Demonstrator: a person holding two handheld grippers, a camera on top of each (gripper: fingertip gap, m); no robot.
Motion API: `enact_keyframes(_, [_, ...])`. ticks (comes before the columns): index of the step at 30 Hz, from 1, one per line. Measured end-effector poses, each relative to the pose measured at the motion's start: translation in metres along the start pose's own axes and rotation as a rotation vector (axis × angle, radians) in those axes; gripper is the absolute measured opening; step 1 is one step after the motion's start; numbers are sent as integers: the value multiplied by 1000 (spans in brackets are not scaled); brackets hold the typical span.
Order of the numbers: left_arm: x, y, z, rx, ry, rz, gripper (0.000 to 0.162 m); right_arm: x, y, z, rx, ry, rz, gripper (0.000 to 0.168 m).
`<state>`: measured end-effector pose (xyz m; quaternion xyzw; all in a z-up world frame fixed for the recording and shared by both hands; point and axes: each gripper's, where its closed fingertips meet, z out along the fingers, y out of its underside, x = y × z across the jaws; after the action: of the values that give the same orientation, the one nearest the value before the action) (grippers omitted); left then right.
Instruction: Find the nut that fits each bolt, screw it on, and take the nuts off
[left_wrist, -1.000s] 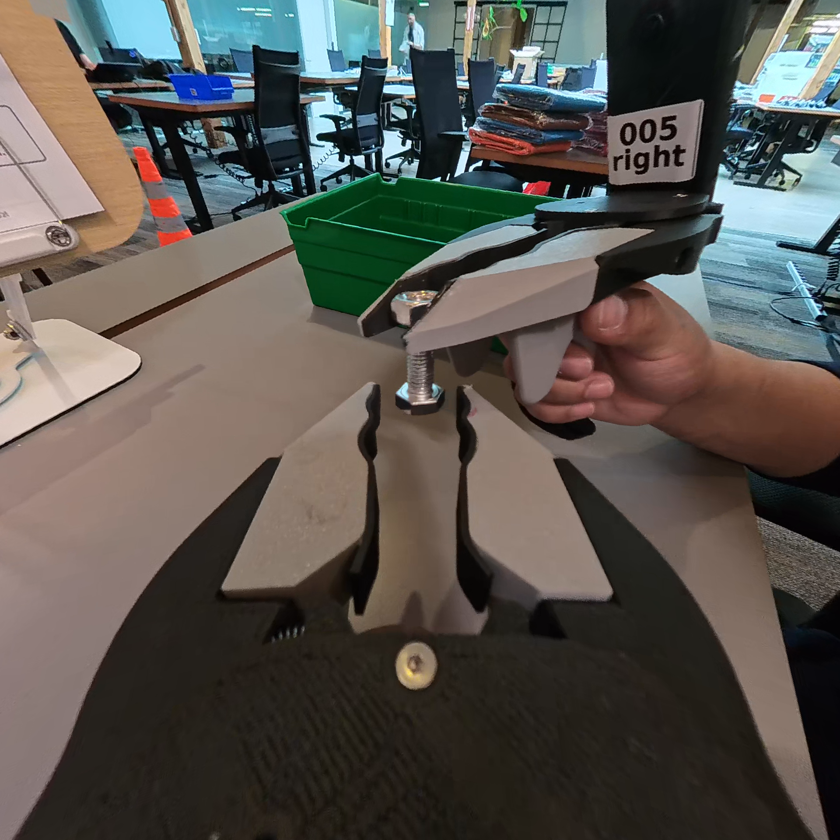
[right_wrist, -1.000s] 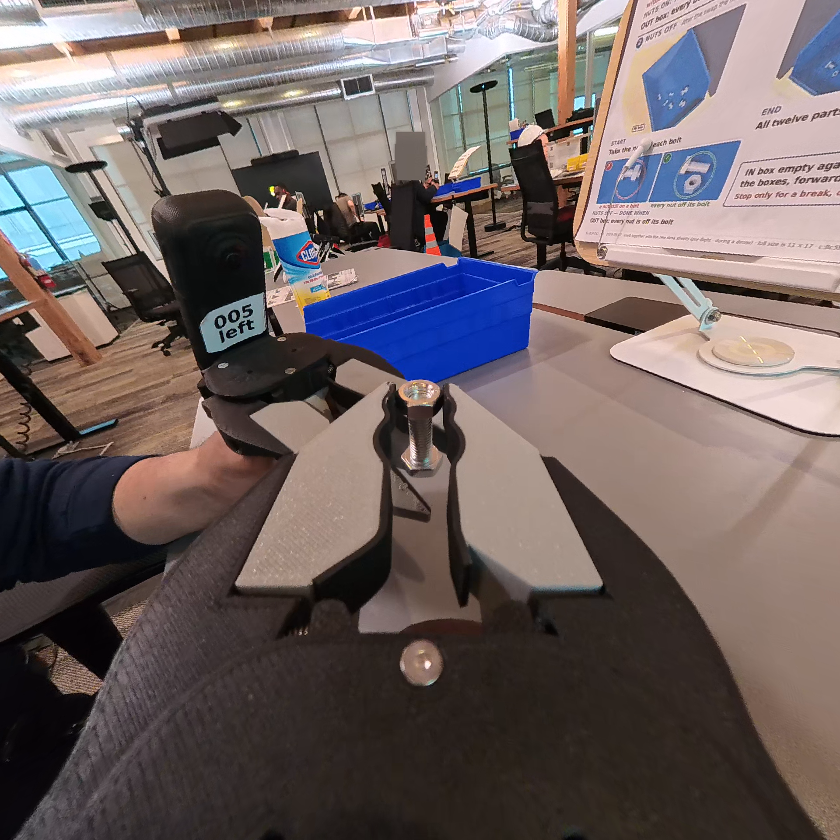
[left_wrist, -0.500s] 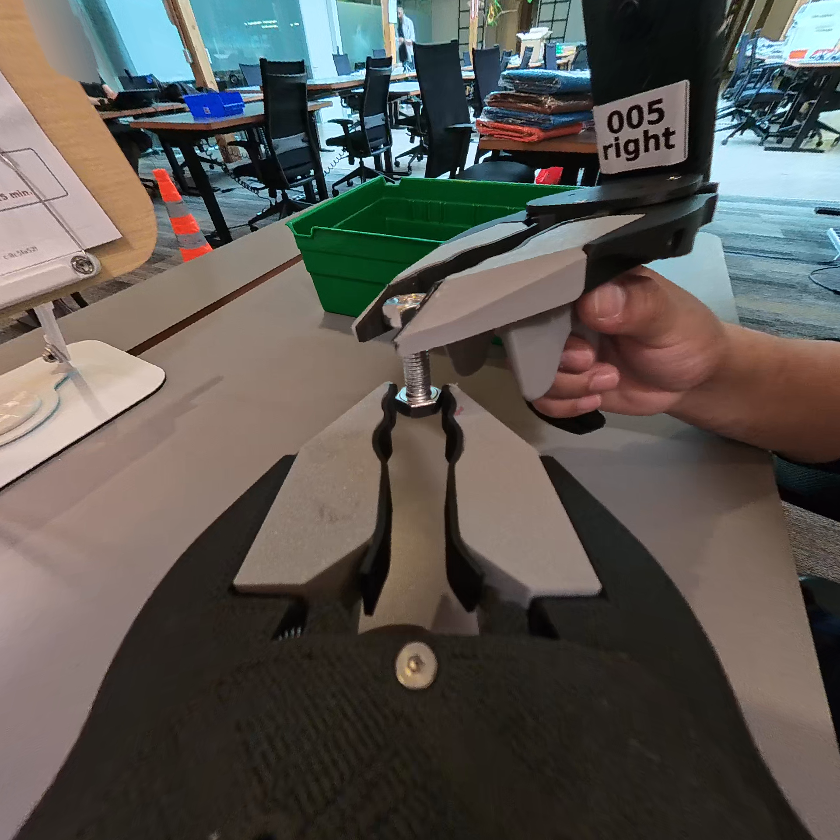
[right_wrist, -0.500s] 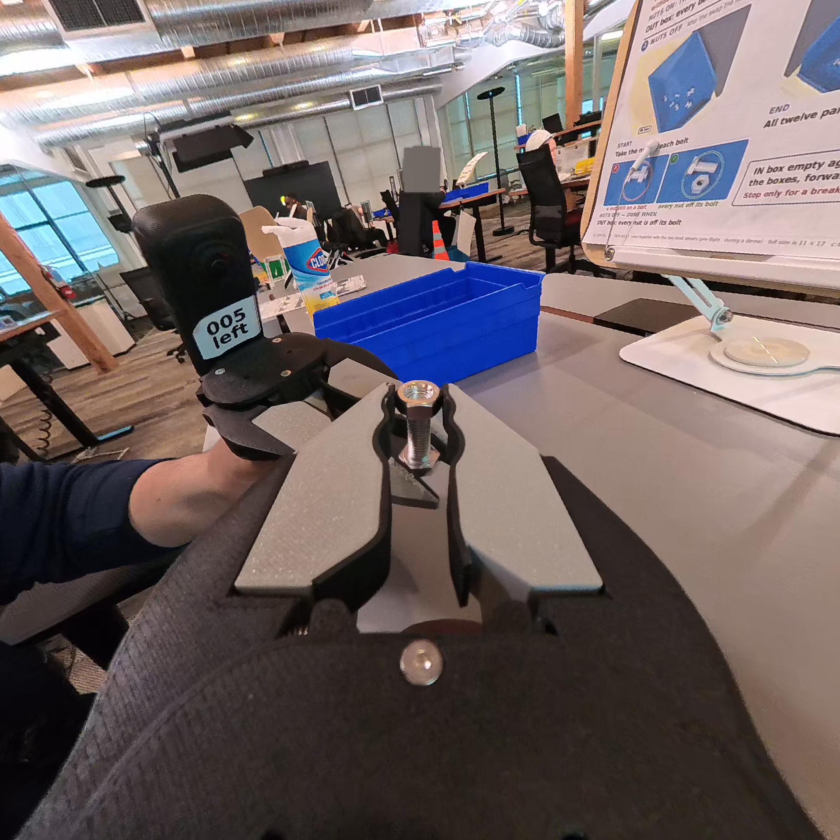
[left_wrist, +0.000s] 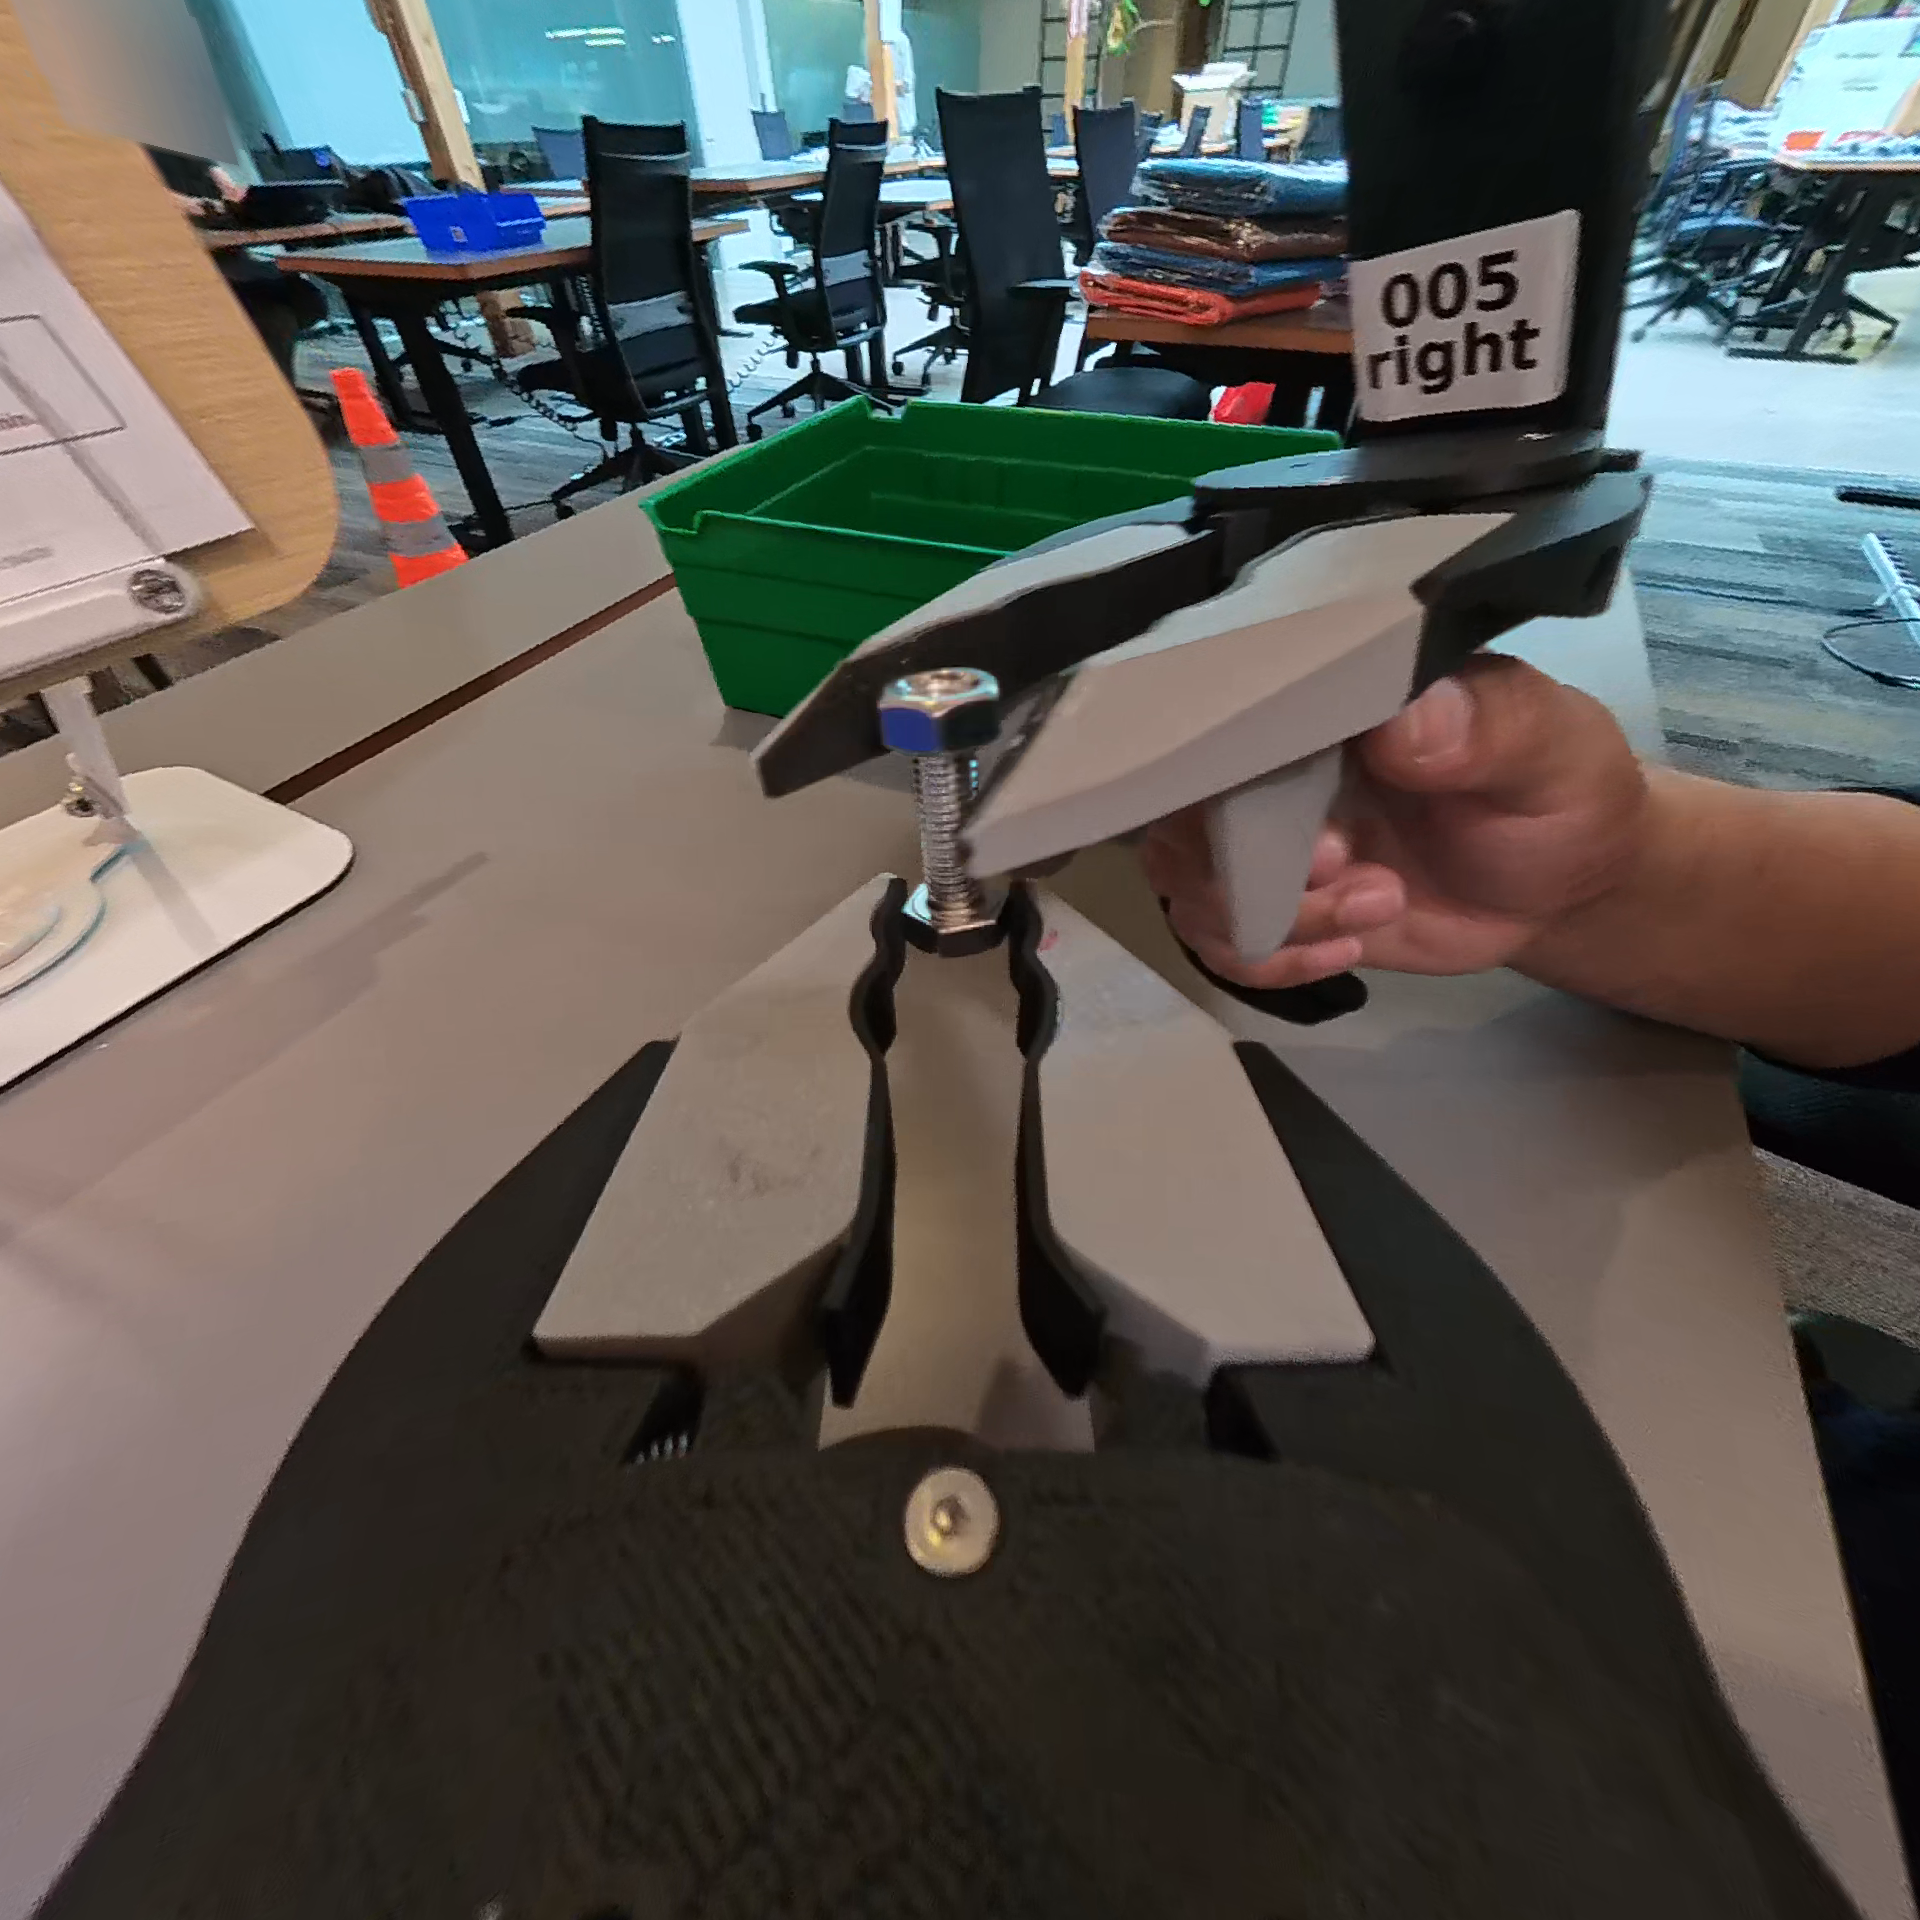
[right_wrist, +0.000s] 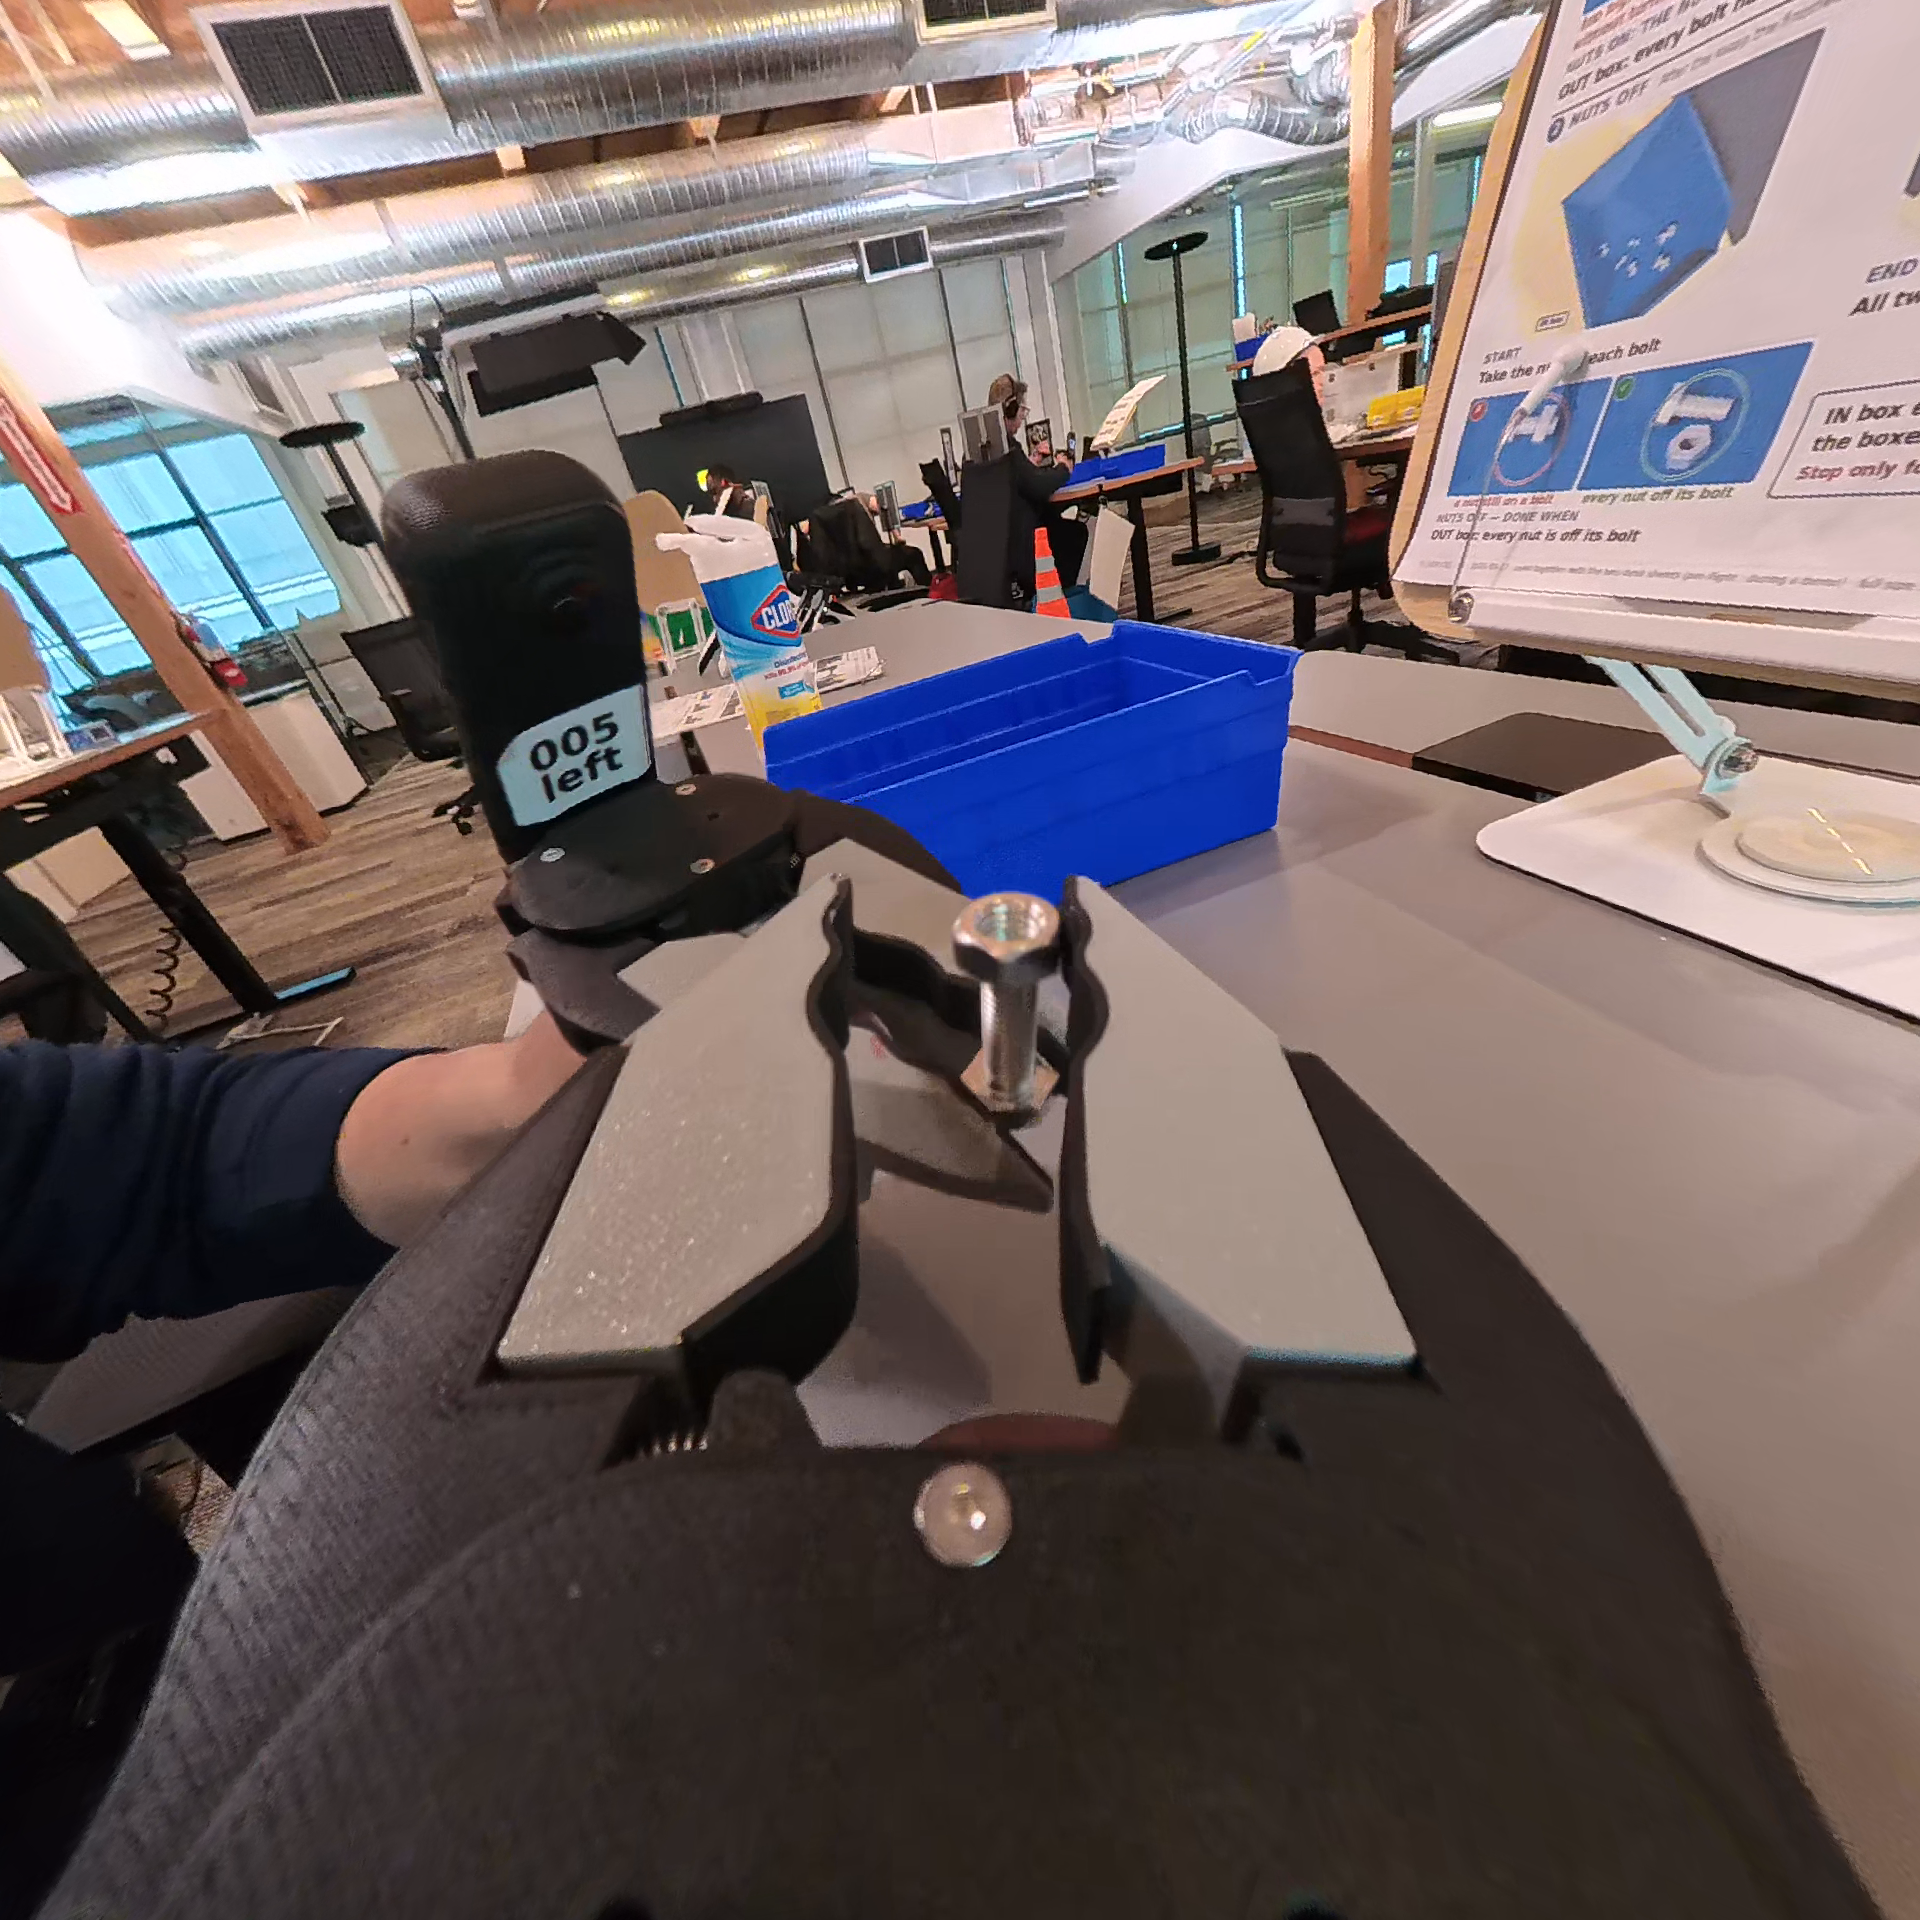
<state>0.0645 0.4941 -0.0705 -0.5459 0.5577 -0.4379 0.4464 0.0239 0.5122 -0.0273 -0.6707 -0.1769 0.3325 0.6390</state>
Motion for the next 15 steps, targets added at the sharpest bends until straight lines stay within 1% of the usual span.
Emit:
enact_keyframes(3, [2,0,1,-2,1,9,18,2,1,-1,-7,9,-1,34])
enact_keyframes(8, [-15,-3,-7,22,-38,-37,17,12,-7,-9,24,42,19,34])
enact_keyframes(15, [-11,0,-4,7,-34,-31,17,7,-3,-5,-1,63,-57,29])
